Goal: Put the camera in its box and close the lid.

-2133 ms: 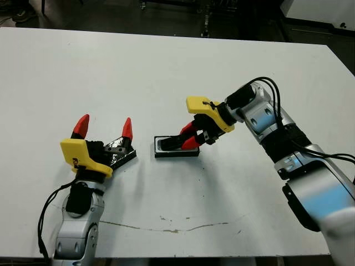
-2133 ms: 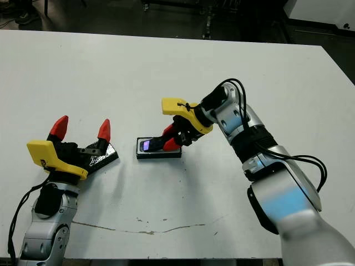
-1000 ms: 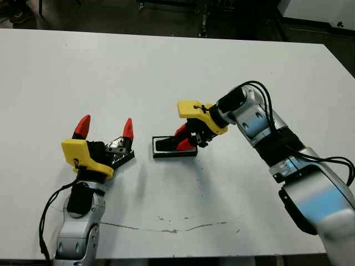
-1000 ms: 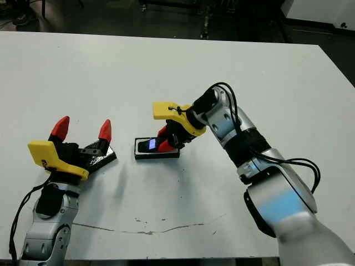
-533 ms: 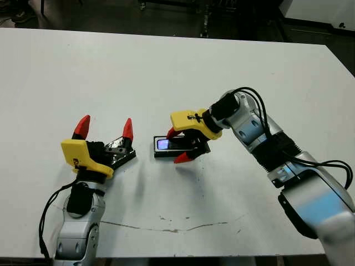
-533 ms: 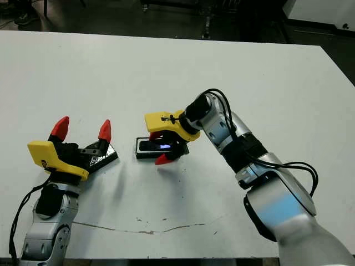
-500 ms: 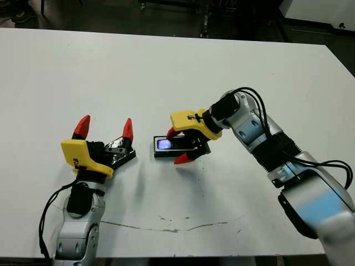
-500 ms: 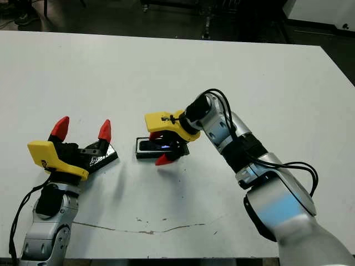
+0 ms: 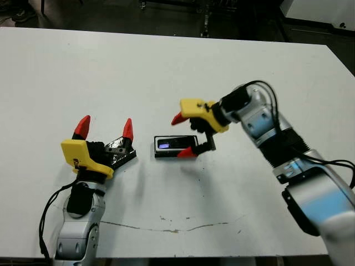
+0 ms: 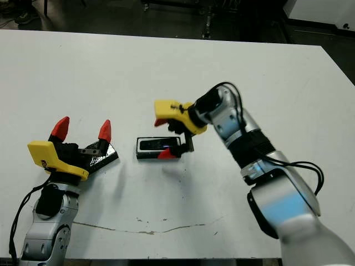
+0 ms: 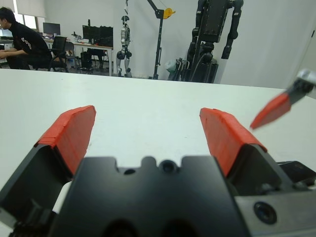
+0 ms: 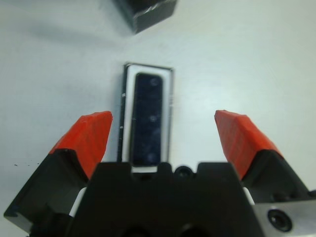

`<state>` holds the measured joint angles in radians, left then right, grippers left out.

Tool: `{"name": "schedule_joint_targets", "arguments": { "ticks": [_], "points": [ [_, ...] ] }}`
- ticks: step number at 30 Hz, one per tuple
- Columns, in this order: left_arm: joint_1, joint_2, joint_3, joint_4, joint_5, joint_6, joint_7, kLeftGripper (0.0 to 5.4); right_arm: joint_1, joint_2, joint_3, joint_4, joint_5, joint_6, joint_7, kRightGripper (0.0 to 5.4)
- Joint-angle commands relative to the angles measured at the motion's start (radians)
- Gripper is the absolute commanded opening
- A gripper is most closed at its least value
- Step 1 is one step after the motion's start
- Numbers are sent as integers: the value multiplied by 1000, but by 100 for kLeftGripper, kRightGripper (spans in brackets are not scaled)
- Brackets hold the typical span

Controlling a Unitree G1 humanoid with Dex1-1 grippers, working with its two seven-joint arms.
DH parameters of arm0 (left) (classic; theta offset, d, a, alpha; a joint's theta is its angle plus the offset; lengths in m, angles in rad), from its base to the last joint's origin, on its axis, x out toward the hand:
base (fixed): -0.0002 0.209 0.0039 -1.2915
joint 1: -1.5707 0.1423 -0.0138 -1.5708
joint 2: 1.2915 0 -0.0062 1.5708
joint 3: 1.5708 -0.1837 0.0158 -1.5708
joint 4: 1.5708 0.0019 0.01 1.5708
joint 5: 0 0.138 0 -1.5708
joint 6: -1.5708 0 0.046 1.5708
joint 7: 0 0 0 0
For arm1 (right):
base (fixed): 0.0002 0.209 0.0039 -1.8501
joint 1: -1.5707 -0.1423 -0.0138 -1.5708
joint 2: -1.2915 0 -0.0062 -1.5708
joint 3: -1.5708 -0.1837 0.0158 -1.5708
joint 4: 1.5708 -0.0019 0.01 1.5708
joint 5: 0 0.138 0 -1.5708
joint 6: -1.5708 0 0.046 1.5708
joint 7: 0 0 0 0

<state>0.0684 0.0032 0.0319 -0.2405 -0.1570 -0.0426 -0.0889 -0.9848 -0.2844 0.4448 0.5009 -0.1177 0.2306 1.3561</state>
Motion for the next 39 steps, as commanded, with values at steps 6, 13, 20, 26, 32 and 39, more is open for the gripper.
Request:
{"name": "schedule_joint_targets", "arguments": {
  "ticks": [6, 13, 20, 26, 32, 39],
  "points": [
    [6, 0, 1, 11, -4, -3, -3, 540, -12, -77, -70, -140, 66, 125, 5, 539],
    [4, 3, 1, 4, 2, 8, -2, 540, 43, -99, -212, -337, 155, 274, -145, 539],
    [2, 2, 4, 5, 1, 7, 0, 540, 286, -31, -343, -594, 177, 266, -504, 444],
    [0, 4, 4, 4, 3, 5, -2, 540, 448, 0, -314, -598, 125, 40, -682, 344],
    [1, 5, 5, 0, 10, 10, 3, 540, 523, 4, -274, -618, 81, -54, -760, 251],
    [3, 4, 4, 3, 21, 4, 8, 540, 573, -5, -237, -647, 43, -65, -796, 135]
  ]
}}
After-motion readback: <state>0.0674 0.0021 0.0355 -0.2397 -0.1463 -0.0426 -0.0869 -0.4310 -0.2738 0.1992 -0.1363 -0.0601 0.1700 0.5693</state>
